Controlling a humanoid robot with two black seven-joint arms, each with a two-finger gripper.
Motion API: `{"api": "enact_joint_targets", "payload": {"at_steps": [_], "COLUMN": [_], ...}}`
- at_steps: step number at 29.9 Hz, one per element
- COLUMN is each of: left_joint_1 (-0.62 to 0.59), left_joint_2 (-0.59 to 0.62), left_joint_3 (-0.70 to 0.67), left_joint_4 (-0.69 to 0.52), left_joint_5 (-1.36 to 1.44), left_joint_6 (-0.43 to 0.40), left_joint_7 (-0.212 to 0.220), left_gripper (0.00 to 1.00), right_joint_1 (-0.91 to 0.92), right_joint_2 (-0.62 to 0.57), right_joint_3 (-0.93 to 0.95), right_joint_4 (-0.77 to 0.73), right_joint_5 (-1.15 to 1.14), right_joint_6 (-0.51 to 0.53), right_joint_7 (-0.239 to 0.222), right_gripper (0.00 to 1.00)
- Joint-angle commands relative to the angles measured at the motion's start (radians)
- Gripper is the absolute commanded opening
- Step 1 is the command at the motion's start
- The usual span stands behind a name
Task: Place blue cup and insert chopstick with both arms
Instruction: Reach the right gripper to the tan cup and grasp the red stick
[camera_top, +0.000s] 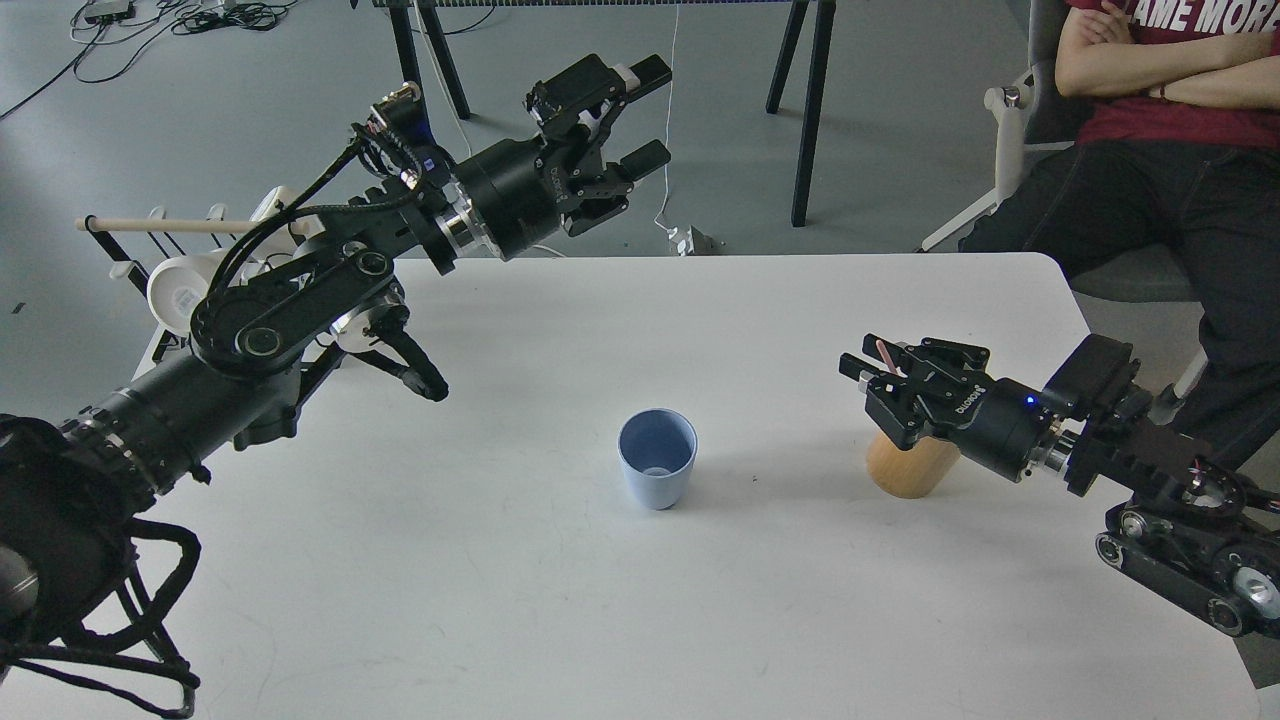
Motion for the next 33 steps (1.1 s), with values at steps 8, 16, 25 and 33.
{"api": "enact_joint_targets", "payload": {"at_steps": [8,16,25,33], "left_joint_1": [0.0,0.0,0.005,0.005], "left_joint_2": [0.001,0.0,-0.002,-0.003], "left_joint_3": [0.0,0.0,0.0,0.002], "left_joint_4": [0.002,0.002,0.002,0.002], "left_joint_5": [0.0,0.0,-0.014,-0.014], "left_joint_6": [0.0,0.001,0.001,0.023], "left_joint_7": [0.0,0.0,0.0,0.0], "left_gripper": [0.97,0.97,0.97,0.97], "right_joint_1": [-0.006,-0.009,-0.015,-0.015], "right_joint_2": [-0.018,-0.052,-0.093,-0.138], "right_joint_3": [0.001,0.001,0.008,0.024], "right_joint_4": [0.001,0.003,0.013,0.036], "right_joint_5": [0.001,0.001,0.011,0.014], "right_joint_6": [-0.022,-0.022,-0.022,-0.022], "right_joint_7": [0.0,0.0,0.0,0.0], "right_gripper": [0.17,0.12,0.07,0.02]}}
